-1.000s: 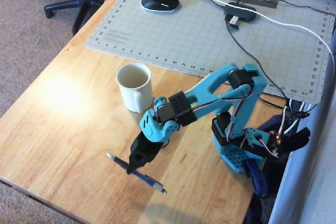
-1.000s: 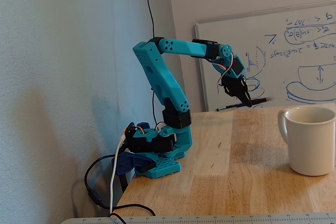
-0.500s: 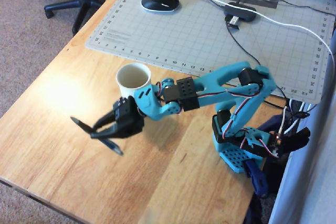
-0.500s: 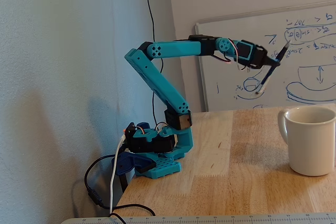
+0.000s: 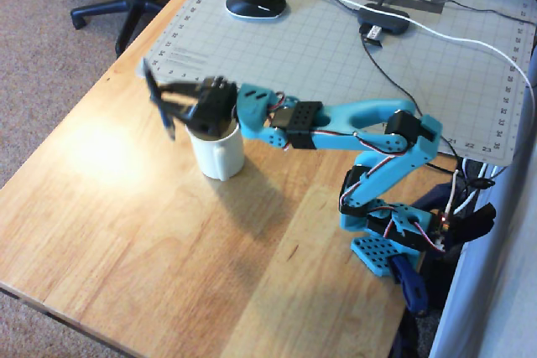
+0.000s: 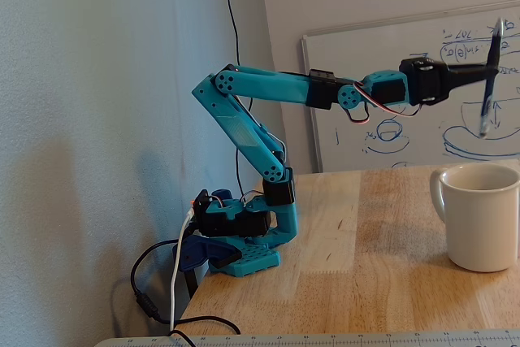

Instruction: Grasp a pen and put it in a mug.

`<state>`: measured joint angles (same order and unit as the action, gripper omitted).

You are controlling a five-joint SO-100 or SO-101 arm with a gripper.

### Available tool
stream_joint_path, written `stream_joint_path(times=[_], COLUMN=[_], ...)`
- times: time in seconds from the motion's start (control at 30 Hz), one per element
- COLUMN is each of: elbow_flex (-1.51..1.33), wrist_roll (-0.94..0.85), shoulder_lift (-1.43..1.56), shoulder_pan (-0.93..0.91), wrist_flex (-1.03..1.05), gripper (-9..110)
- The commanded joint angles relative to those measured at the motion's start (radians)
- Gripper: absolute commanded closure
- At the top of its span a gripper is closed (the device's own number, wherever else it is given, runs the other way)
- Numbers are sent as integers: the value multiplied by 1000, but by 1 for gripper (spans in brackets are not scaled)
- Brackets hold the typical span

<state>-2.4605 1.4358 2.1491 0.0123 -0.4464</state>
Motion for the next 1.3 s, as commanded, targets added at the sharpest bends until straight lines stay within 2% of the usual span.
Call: stream_joint_path(times=[0.0, 0.33, 0.57, 0.9, 1.2, 1.27], elbow_flex=[14, -89, -235, -304, -276, -242], wrist_roll=[-8, -8, -8, -8, -8, -8], shoulder_lift=[115, 153, 153, 130, 158, 175], shoulder_pan=[-89, -241, -224, -186, -147, -126], wrist_flex=[-123, -126, -126, -132, -132, -123], gripper=[101, 101, 101, 101, 78, 77])
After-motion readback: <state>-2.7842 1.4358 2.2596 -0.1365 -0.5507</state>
